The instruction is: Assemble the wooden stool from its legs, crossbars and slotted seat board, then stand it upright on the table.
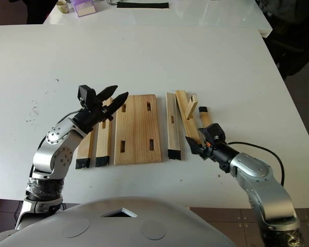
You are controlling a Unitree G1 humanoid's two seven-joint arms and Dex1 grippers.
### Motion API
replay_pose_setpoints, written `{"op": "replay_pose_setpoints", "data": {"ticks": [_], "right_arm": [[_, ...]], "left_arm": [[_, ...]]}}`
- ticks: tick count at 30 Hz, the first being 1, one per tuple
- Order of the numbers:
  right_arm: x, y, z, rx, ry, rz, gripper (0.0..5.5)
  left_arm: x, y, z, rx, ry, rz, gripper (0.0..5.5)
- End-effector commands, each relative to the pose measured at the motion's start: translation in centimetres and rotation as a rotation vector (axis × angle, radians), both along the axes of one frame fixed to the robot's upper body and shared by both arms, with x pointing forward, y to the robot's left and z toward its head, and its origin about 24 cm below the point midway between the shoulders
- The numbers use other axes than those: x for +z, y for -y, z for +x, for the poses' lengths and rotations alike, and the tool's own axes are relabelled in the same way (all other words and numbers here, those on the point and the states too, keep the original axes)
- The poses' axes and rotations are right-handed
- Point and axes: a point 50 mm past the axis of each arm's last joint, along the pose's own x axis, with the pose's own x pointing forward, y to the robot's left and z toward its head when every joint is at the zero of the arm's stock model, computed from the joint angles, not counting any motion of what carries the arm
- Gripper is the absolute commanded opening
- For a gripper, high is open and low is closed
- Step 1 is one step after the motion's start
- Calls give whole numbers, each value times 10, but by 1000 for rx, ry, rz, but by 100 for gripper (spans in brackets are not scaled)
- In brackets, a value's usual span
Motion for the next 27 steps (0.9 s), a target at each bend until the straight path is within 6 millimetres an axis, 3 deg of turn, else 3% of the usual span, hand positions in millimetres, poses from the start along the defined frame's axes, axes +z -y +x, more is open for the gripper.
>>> {"op": "replay_pose_setpoints", "data": {"ticks": [1,6,13,16,22,27], "right_arm": [[-6,-5,1,-37,5,-17,295],[-15,-3,1,-76,2,-50,295],[-19,0,1,-93,12,-71,205],[-19,-2,3,-90,24,-67,205],[-7,-7,14,-90,96,-13,205],[14,-3,36,-128,223,33,205]], "left_arm": [[2,3,4,-24,9,10,272],[1,2,4,-33,5,20,272],[0,3,4,-31,3,25,272],[-1,3,4,-28,2,25,272],[0,4,4,-32,-1,8,272],[5,-2,10,15,-11,-10,272]]}}
